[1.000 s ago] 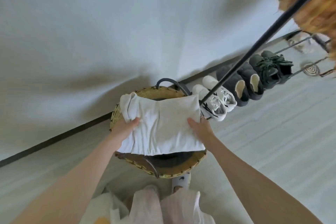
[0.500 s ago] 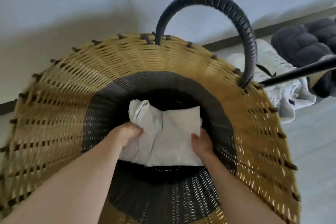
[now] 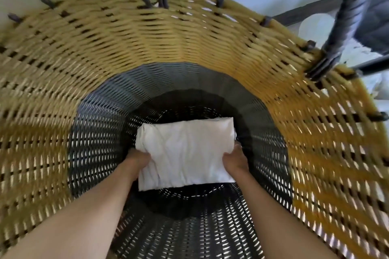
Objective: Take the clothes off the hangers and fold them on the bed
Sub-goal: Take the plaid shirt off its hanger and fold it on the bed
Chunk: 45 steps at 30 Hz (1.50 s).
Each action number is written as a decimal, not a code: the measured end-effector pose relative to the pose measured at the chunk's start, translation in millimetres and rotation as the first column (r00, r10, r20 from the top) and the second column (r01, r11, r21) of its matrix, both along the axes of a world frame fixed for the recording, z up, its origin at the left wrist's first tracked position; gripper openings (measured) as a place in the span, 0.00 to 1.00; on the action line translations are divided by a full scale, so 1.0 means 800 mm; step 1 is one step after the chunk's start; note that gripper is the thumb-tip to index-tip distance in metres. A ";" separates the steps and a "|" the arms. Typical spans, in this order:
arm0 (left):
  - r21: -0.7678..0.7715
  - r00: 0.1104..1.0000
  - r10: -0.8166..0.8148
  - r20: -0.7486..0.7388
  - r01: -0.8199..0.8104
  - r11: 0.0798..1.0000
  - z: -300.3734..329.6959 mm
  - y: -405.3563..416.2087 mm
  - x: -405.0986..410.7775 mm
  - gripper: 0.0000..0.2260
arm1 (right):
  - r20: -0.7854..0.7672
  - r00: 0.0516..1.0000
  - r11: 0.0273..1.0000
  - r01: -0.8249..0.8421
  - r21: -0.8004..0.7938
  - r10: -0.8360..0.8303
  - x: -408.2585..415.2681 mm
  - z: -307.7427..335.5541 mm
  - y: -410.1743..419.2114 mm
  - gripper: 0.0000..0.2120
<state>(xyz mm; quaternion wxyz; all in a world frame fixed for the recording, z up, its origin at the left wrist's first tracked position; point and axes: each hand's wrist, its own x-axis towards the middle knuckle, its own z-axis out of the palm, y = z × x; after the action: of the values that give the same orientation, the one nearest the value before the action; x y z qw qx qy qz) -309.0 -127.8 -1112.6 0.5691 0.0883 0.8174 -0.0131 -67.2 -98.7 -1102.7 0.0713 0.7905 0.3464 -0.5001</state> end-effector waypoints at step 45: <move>0.206 0.503 0.110 -0.857 0.532 -0.821 1.302 0.120 0.407 0.11 | 0.569 0.809 0.516 -0.553 0.654 0.145 0.377 1.319 0.001 0.27</move>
<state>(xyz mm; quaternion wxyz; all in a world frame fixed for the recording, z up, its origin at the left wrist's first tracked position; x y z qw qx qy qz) 16.7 -32.0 -71.4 -0.1065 0.8697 0.2669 0.4014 234.0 -97.6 -47.6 -0.1097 0.7382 0.6618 -0.0703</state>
